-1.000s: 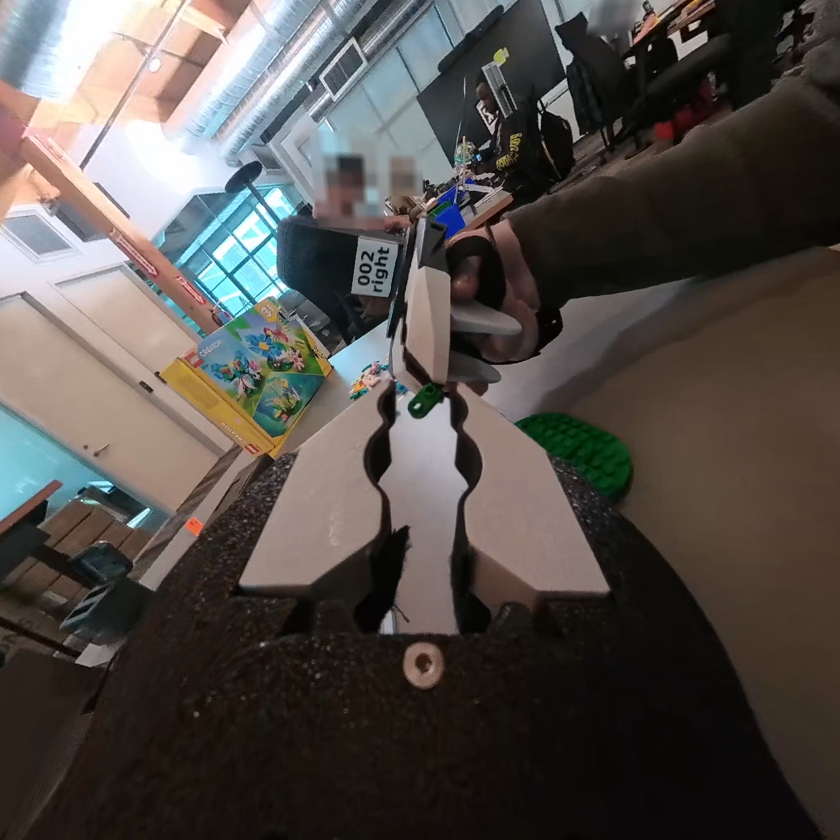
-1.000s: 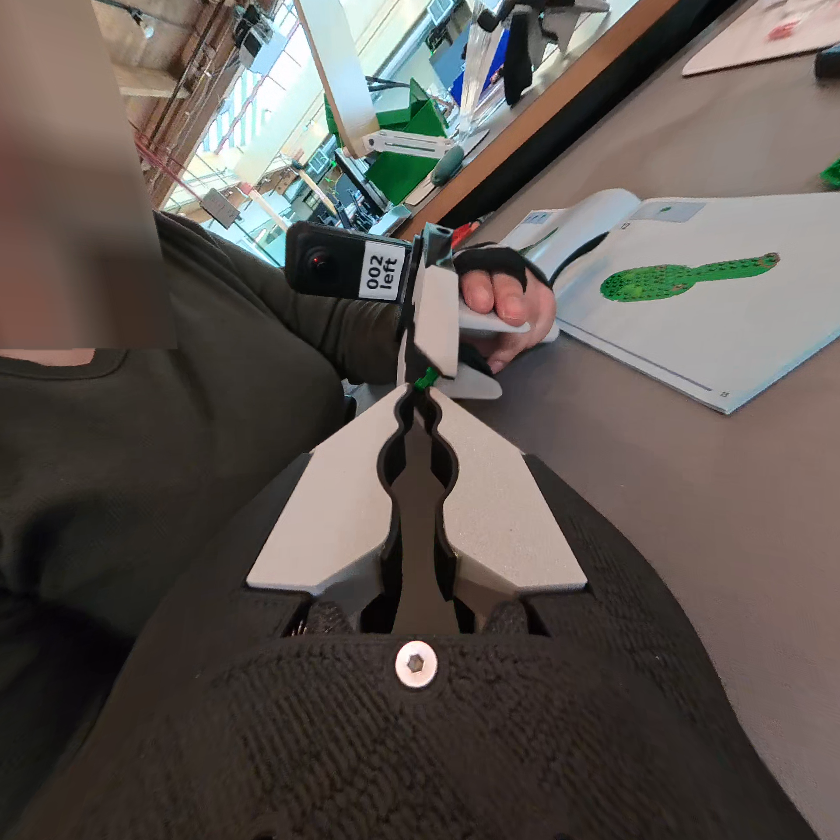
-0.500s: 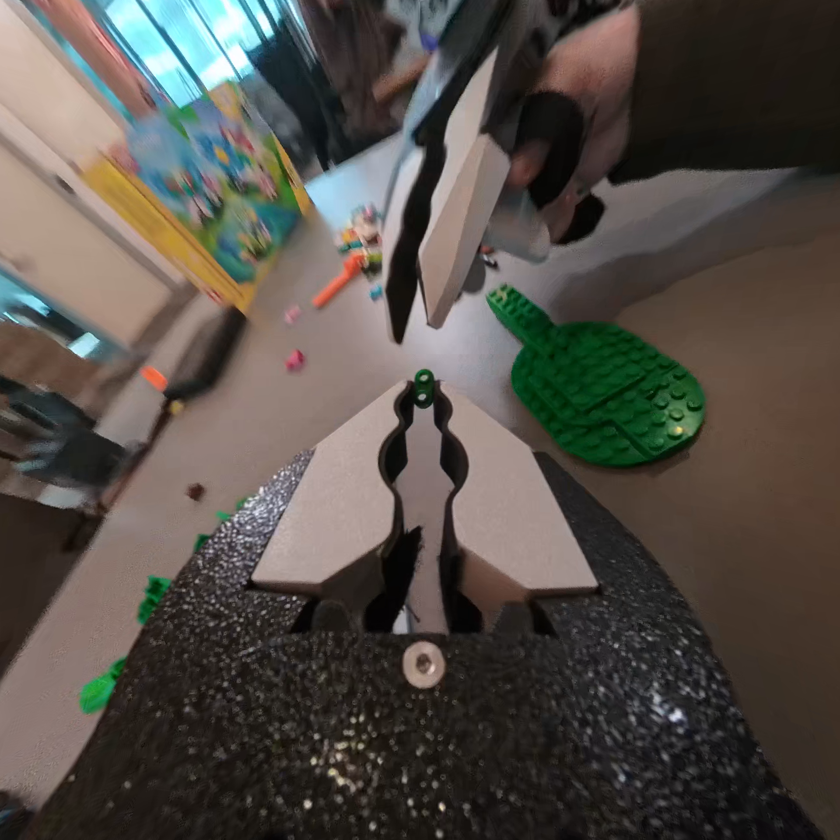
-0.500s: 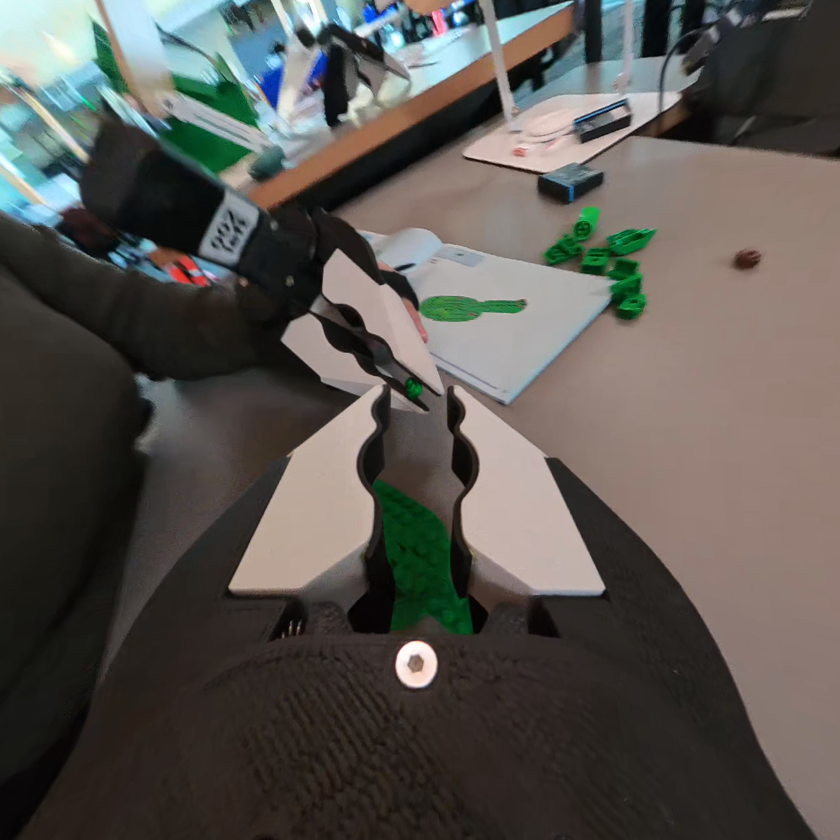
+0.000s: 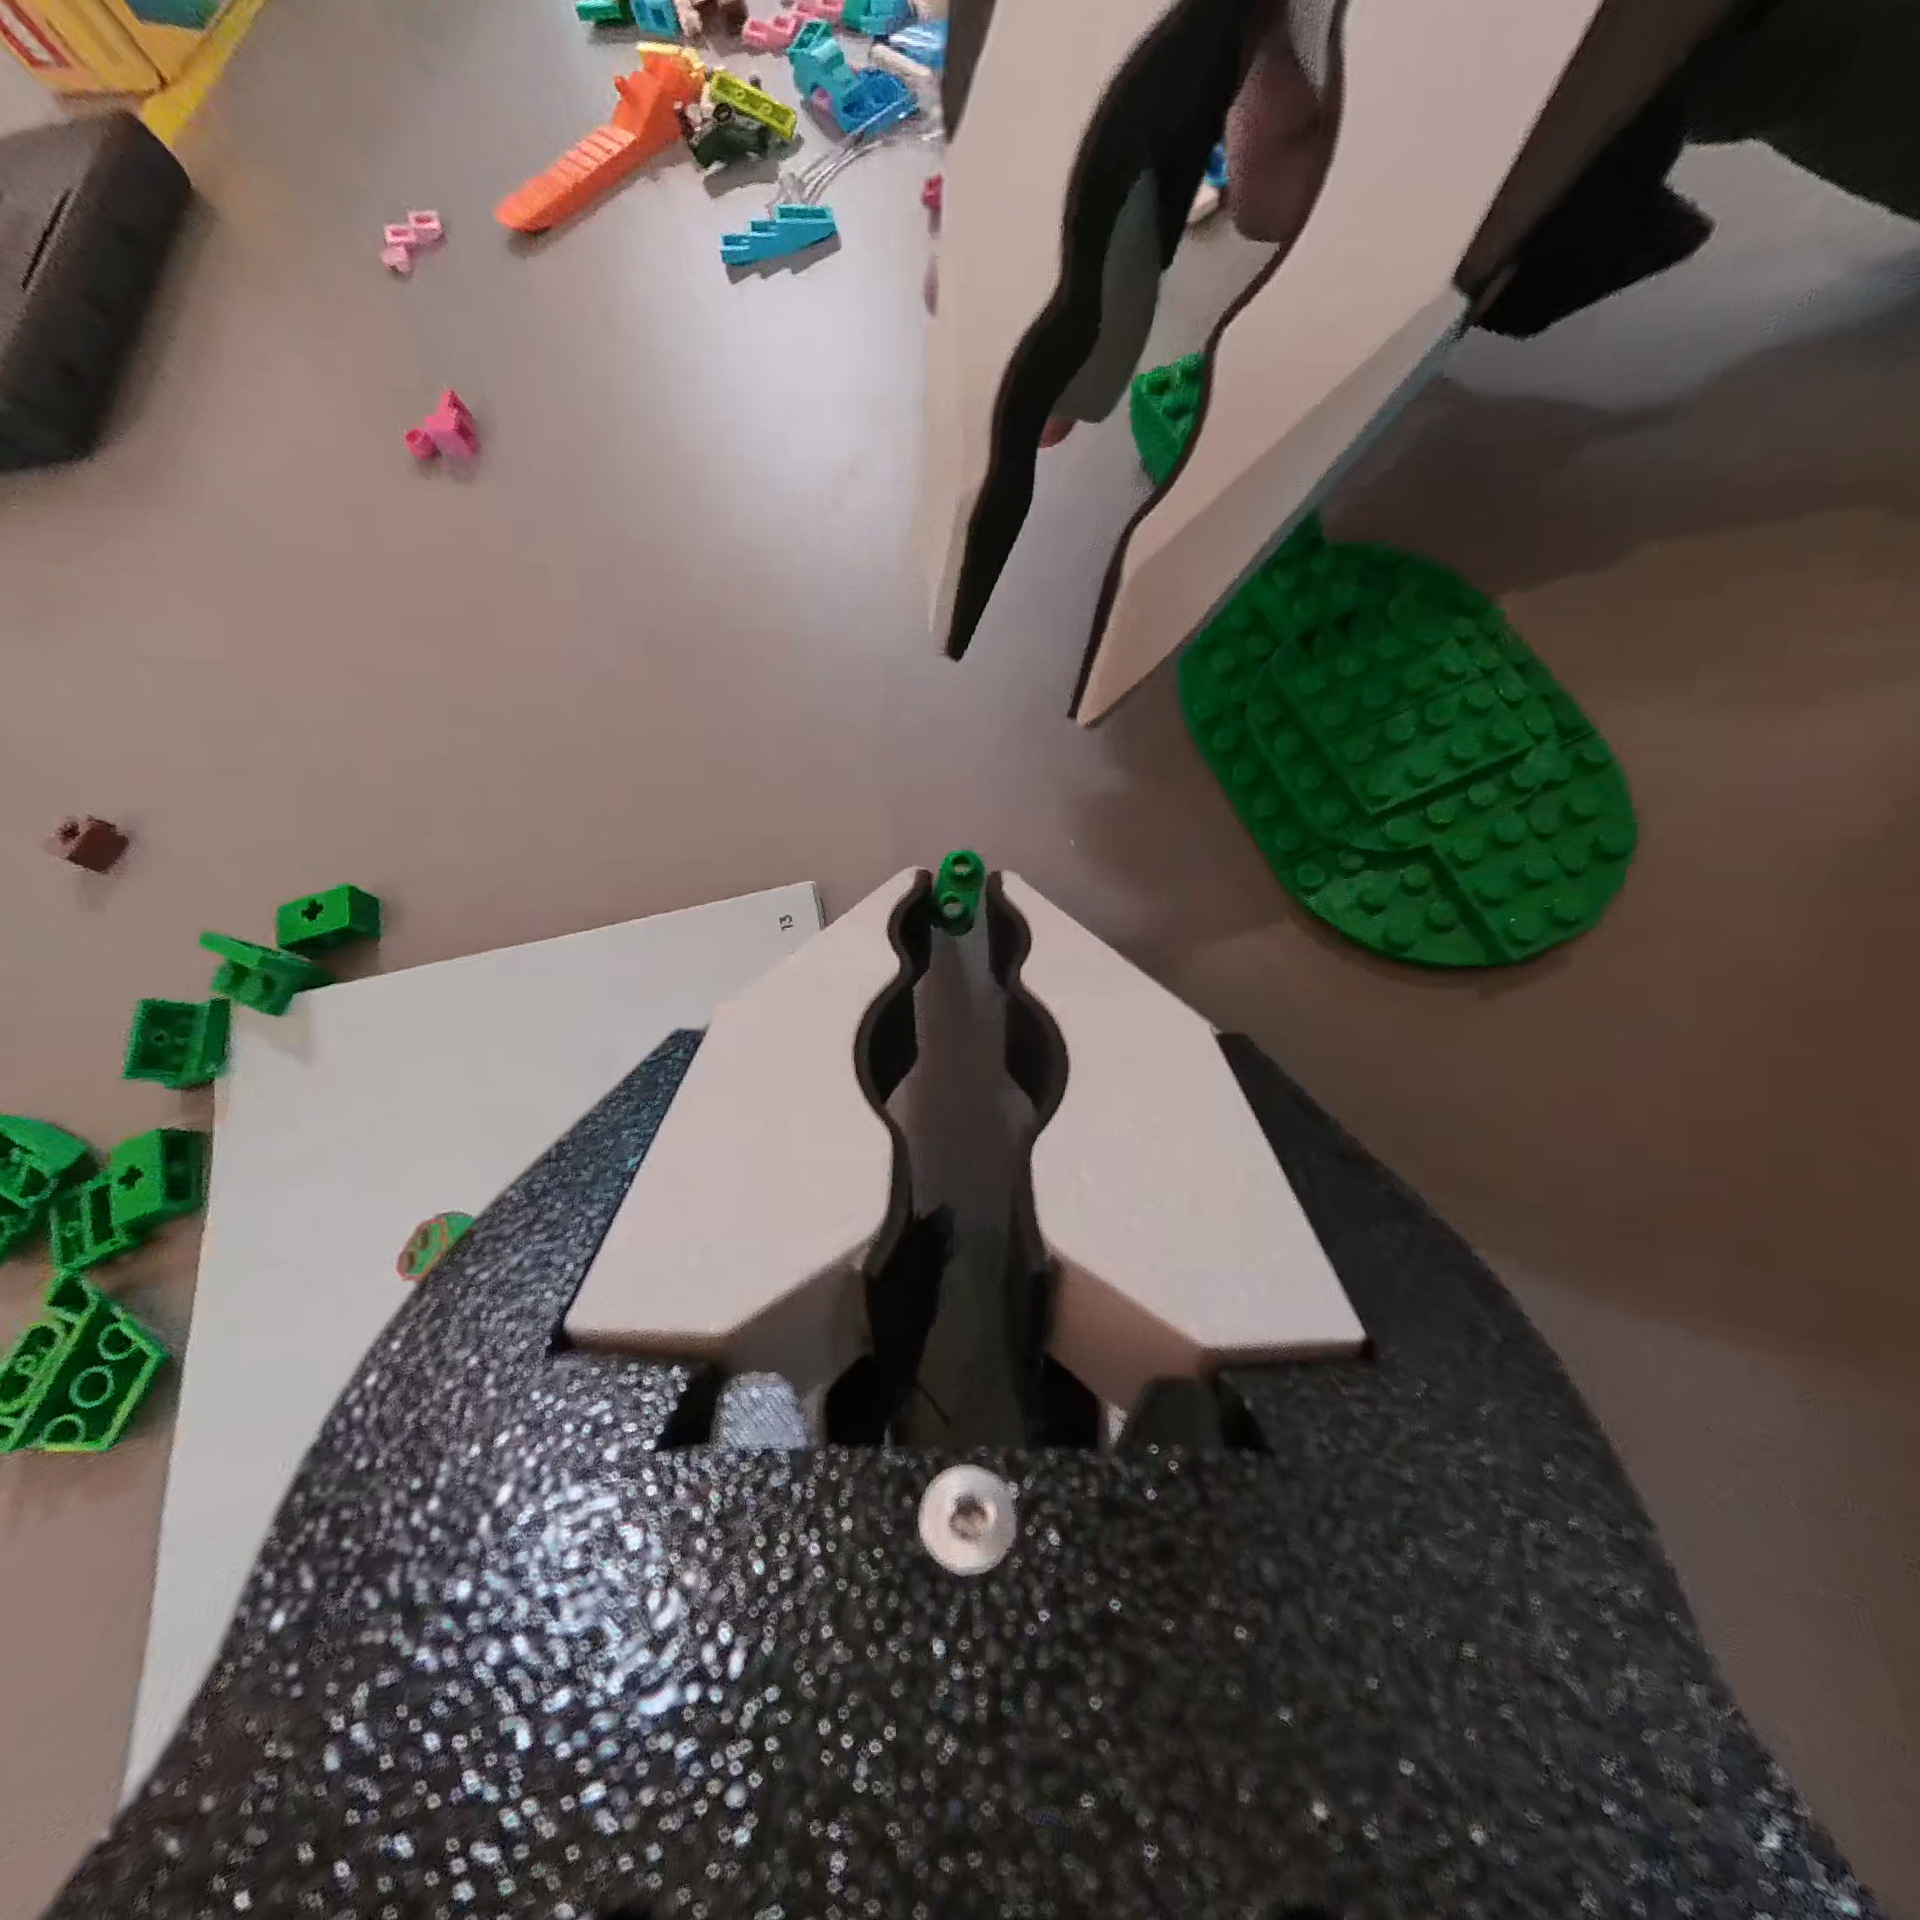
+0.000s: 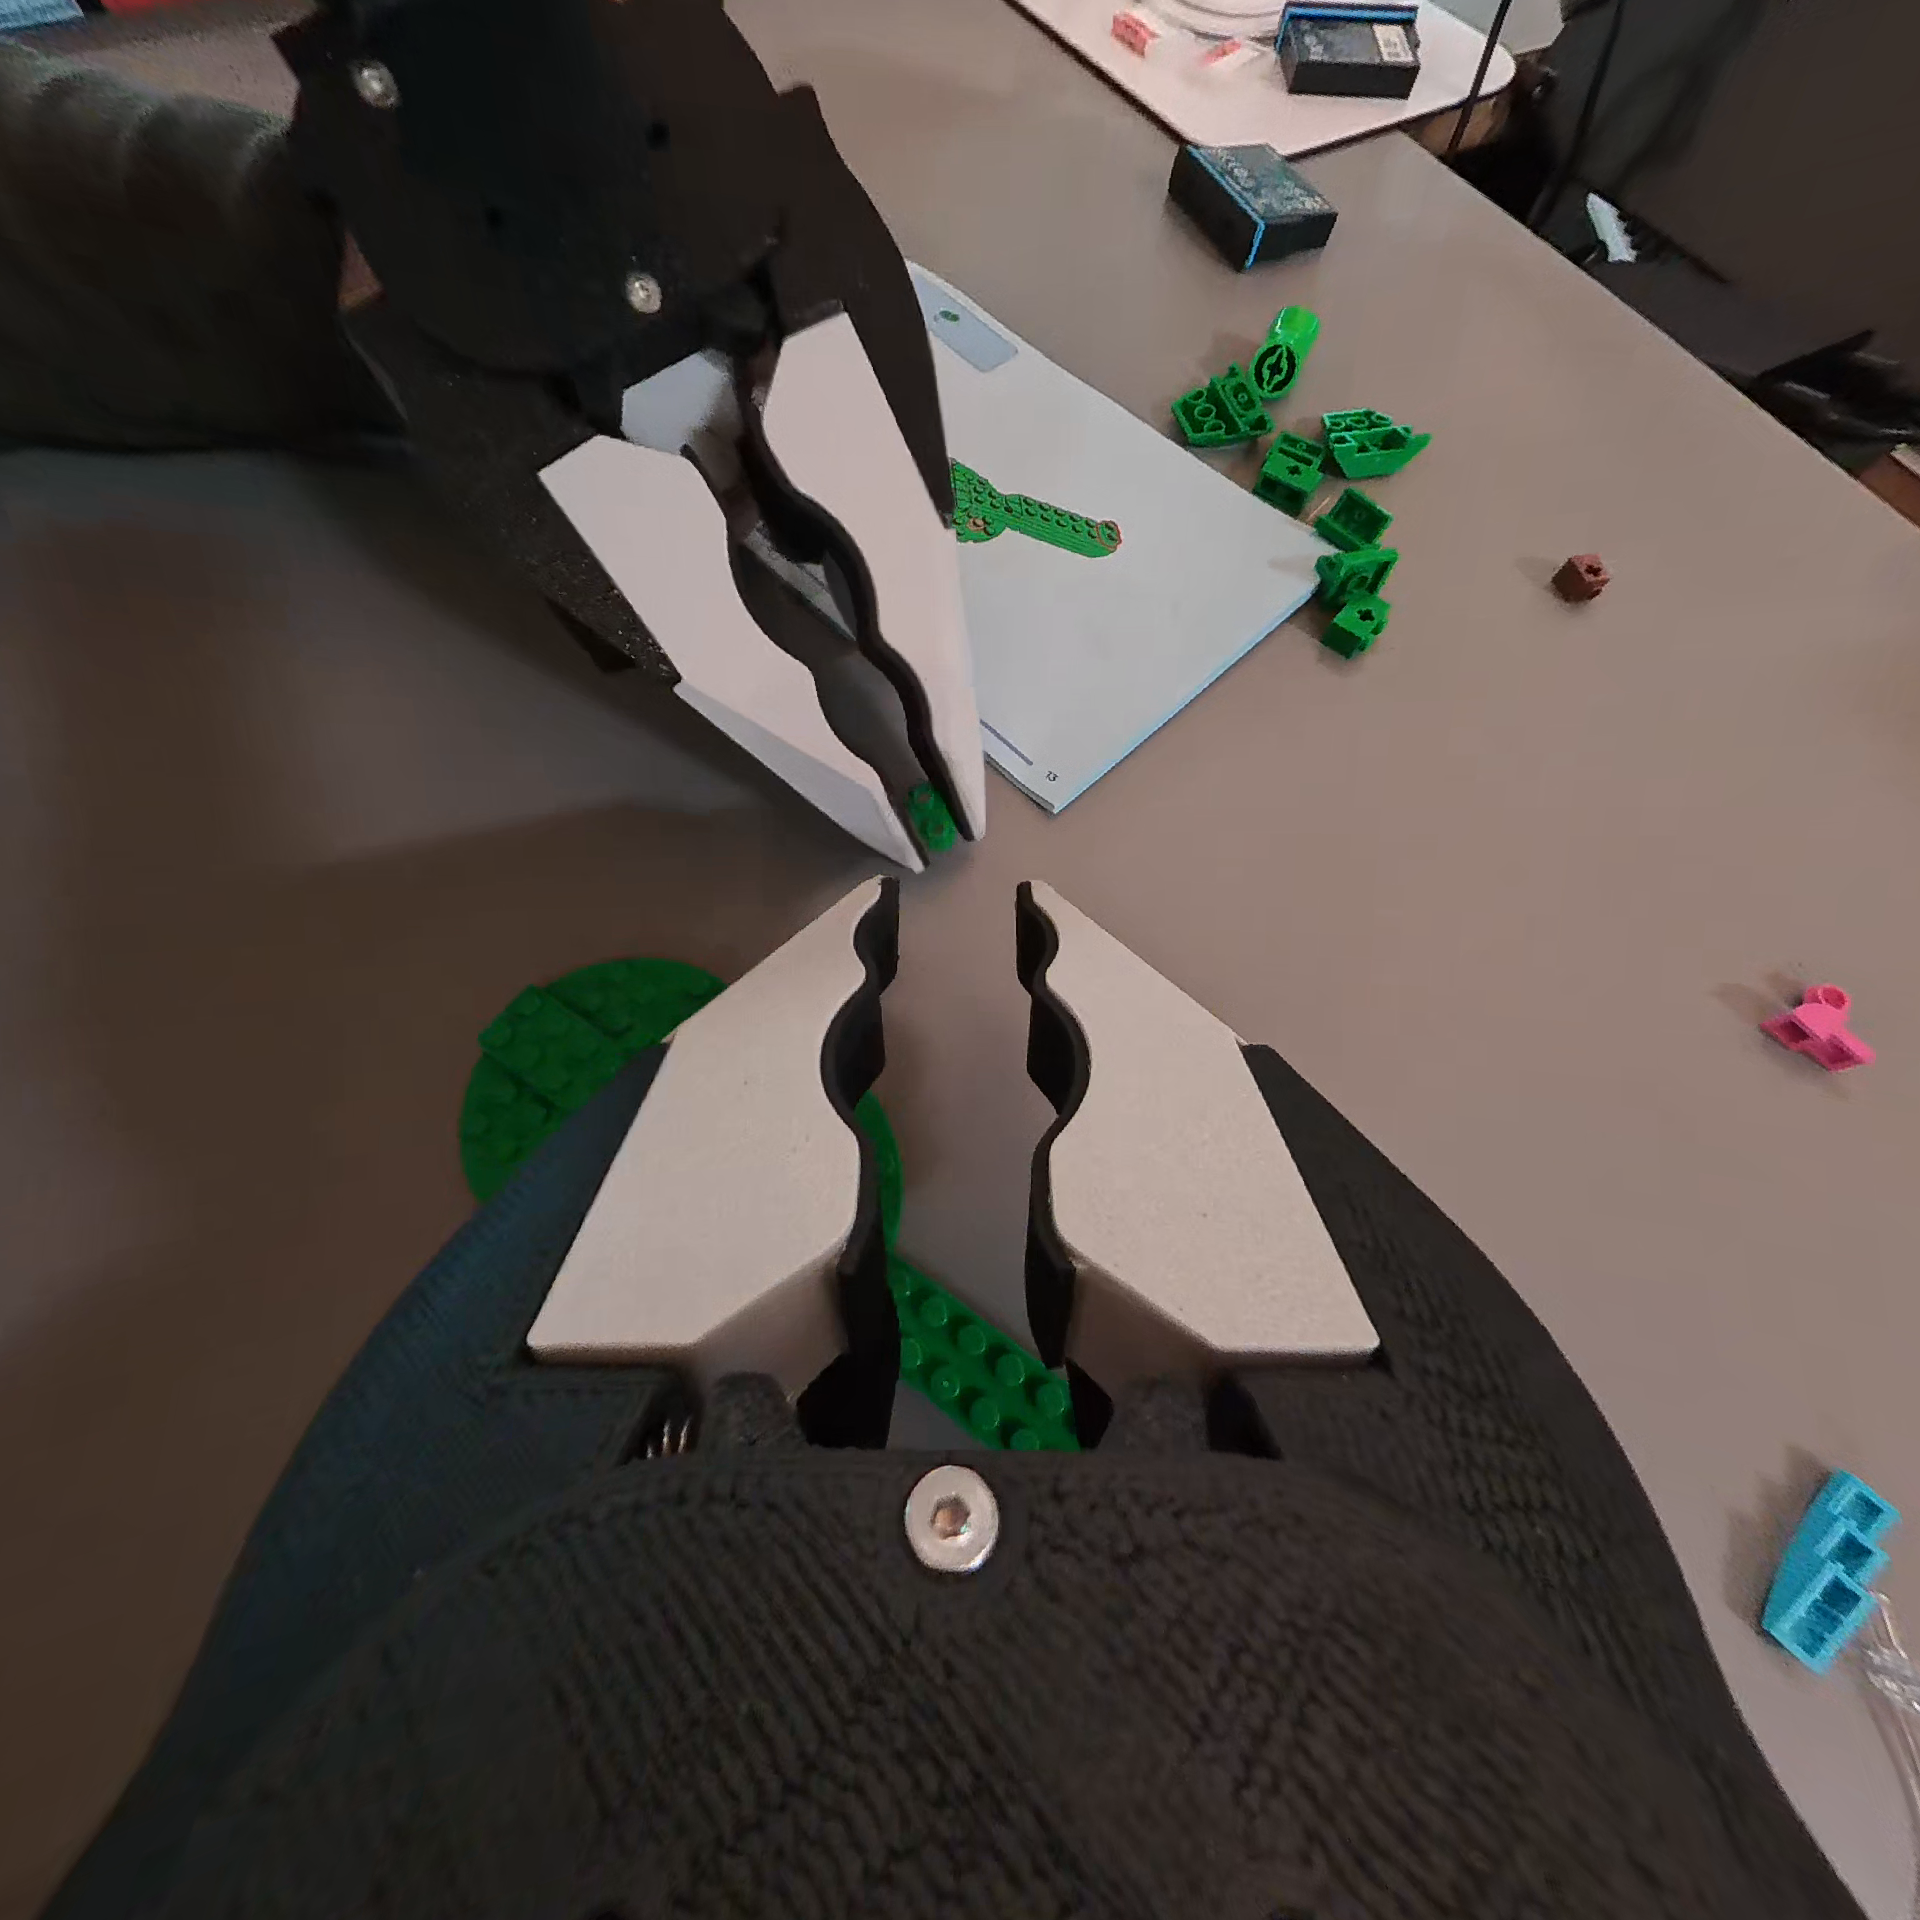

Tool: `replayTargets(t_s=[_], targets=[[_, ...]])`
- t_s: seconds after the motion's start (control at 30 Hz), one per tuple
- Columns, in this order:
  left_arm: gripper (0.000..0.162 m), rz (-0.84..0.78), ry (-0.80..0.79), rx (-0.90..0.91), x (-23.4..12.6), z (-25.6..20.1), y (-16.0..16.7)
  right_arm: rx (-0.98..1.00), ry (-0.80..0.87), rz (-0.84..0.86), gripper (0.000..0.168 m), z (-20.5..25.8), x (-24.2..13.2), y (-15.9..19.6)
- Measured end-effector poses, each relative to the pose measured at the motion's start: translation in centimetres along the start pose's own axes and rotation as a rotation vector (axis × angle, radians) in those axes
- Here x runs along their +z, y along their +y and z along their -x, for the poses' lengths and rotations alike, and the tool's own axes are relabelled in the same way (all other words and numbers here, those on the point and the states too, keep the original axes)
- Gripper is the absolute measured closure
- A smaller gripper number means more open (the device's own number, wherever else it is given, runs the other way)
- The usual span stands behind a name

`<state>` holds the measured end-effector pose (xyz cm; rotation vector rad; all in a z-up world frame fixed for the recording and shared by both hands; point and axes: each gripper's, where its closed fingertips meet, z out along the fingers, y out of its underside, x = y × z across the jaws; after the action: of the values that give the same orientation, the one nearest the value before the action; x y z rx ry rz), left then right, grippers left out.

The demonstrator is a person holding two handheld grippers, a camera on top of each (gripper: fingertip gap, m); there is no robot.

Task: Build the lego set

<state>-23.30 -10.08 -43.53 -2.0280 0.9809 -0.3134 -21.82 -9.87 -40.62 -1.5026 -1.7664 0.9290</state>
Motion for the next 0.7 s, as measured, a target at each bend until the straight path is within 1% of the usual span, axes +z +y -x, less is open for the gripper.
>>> replayTargets(t_s=[0.1, 0.23, 0.3, 0.37, 0.43, 0.53, 0.57, 0.63, 0.7], targets=[[0.149, 0.000, 0.023, -0.039, 0.0, -0.2, 0.0, 0.001, 0.001, -0.001, 0.147, 0.0, -0.1, 0.0], [0.140, 0.003, 0.033, -0.044, 0.0, -0.3, 0.0, -0.007, 0.003, 0.006, 0.147, -0.1, -0.3, 0.2], [0.131, 0.016, 0.038, -0.045, -0.1, -0.4, 0.2, -0.034, 0.023, 0.029, 0.145, -0.5, -1.0, 0.6], [0.125, 0.003, 0.040, -0.053, -0.5, -0.4, 0.0, -0.056, 0.051, 0.053, 0.139, -1.0, -2.4, 1.1], [0.121, -0.057, 0.042, -0.084, -1.6, -0.6, -0.7, -0.086, 0.029, 0.114, 0.134, -0.5, -3.8, 2.0], [0.121, -0.220, 0.074, -0.097, -4.0, -2.2, -2.3, -0.245, -0.044, 0.253, 0.127, 0.9, -5.4, 3.8], [0.124, -0.268, 0.073, -0.091, -4.8, -2.7, -2.5, -0.294, -0.073, 0.299, 0.124, 1.4, -5.6, 4.2], [0.124, -0.313, 0.076, -0.085, -5.8, -3.8, -2.3, -0.376, -0.139, 0.366, 0.121, 2.6, -5.5, 4.7], [0.124, -0.337, 0.053, -0.065, -6.5, -4.5, -2.0, -0.434, -0.219, 0.401, 0.111, 4.0, -5.0, 4.8]])
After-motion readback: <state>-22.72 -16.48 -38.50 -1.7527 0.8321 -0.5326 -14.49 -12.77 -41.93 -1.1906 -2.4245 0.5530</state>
